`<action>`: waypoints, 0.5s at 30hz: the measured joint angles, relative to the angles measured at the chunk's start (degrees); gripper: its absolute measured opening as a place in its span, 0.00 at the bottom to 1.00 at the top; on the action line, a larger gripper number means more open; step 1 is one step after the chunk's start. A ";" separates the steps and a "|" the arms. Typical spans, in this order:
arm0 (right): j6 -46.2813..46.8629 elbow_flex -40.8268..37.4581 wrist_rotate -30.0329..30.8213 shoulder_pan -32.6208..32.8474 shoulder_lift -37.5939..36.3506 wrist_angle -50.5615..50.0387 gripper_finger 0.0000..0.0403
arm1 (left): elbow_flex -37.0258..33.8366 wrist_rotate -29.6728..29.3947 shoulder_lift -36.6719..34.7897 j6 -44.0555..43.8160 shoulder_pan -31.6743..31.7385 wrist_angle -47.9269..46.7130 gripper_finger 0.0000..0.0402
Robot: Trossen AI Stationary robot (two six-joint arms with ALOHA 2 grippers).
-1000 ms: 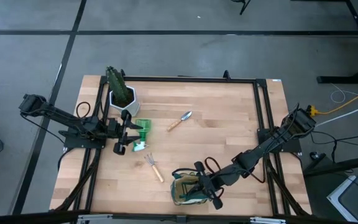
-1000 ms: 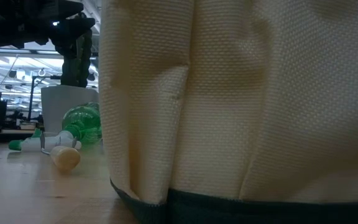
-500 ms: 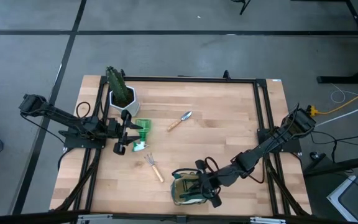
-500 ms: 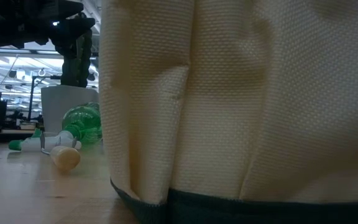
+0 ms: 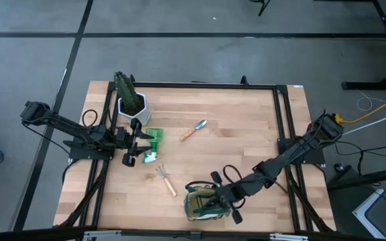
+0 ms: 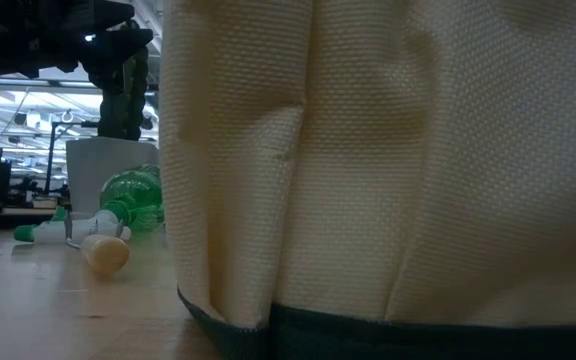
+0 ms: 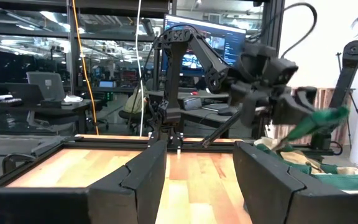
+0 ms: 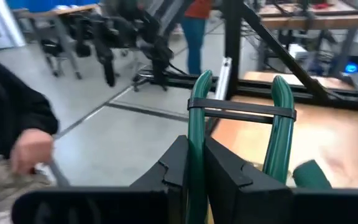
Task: Pick & Place Garden tools in Gardening bag
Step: Put the green shear scissors into the brown gardening bag
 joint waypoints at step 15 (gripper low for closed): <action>-1.46 0.02 -20.66 -4.55 -15.13 -7.06 0.10 | -0.02 0.00 -0.02 -0.01 -0.01 -0.11 0.45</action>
